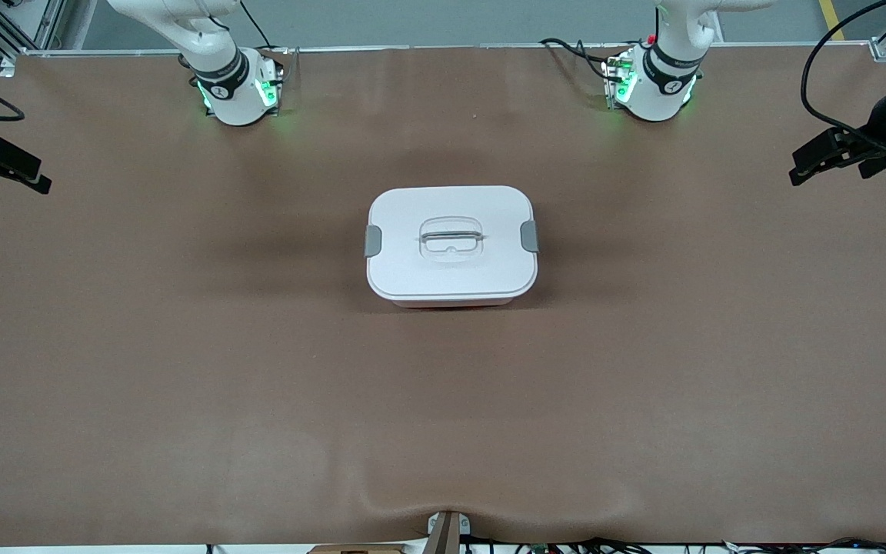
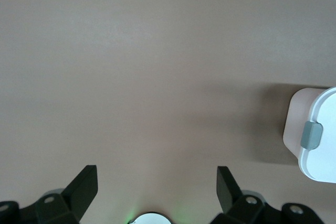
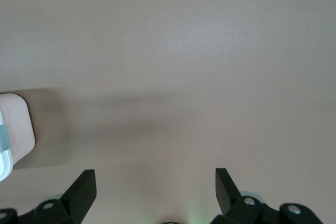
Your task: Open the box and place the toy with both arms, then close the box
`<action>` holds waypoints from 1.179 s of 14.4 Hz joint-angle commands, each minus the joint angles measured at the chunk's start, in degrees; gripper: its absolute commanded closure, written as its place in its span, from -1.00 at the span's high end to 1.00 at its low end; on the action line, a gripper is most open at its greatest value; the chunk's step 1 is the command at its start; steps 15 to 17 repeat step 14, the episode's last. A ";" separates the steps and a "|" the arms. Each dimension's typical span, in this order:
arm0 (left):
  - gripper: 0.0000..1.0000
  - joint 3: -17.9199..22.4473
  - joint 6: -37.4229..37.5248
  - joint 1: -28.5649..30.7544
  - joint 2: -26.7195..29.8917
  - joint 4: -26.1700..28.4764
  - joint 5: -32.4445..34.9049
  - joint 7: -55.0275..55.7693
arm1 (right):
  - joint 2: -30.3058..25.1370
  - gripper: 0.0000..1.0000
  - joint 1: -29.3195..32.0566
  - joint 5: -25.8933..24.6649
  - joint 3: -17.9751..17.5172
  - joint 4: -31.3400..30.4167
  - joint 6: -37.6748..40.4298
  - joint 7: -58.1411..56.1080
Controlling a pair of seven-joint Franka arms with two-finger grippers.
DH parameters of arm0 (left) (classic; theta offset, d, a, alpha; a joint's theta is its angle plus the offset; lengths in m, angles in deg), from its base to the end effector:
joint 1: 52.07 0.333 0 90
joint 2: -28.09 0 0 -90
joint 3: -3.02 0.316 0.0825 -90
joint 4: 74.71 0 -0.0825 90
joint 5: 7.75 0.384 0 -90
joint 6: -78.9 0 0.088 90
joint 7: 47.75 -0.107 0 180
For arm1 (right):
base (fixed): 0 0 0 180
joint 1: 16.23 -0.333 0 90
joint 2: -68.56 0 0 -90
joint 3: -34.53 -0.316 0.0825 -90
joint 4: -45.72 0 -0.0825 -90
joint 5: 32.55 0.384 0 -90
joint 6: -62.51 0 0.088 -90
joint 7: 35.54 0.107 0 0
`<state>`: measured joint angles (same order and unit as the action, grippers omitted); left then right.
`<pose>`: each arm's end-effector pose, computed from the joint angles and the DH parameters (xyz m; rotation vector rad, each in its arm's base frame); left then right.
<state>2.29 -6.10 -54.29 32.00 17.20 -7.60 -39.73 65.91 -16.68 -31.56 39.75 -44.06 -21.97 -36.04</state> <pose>0.5232 -0.0269 0.6383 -3.1290 -0.1389 0.0811 0.5284 -0.0434 0.6431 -3.1152 0.1139 0.0708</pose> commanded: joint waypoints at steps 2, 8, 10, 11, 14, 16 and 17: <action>1.00 0.03 0.53 0.46 -0.83 -1.21 -0.94 -0.81 | 0.19 1.00 0.36 -0.20 0.23 0.83 0.80 0.50; 1.00 0.12 0.53 0.11 -0.92 -1.21 -0.85 -0.89 | 0.19 1.00 0.28 -0.20 0.23 0.83 0.80 0.41; 1.00 0.12 0.53 0.46 -0.92 -1.13 -0.85 -0.89 | 0.19 1.00 0.10 -0.20 0.23 0.83 0.81 0.33; 1.00 0.12 0.53 0.46 -0.92 -1.12 -0.85 -0.81 | 0.19 1.00 -0.07 -0.20 0.15 0.83 0.89 0.33; 1.00 0.12 0.62 0.20 -0.92 -1.12 -0.85 -0.20 | 0.28 1.00 -0.42 -0.20 0.06 0.66 0.89 0.41; 1.00 0.12 0.62 0.20 -0.92 -1.12 -0.85 -0.20 | 0.28 1.00 -0.42 -0.20 0.06 0.66 0.89 0.41; 1.00 0.12 0.62 0.20 -0.92 -1.12 -0.85 -0.20 | 0.28 1.00 -0.42 -0.20 0.06 0.66 0.89 0.41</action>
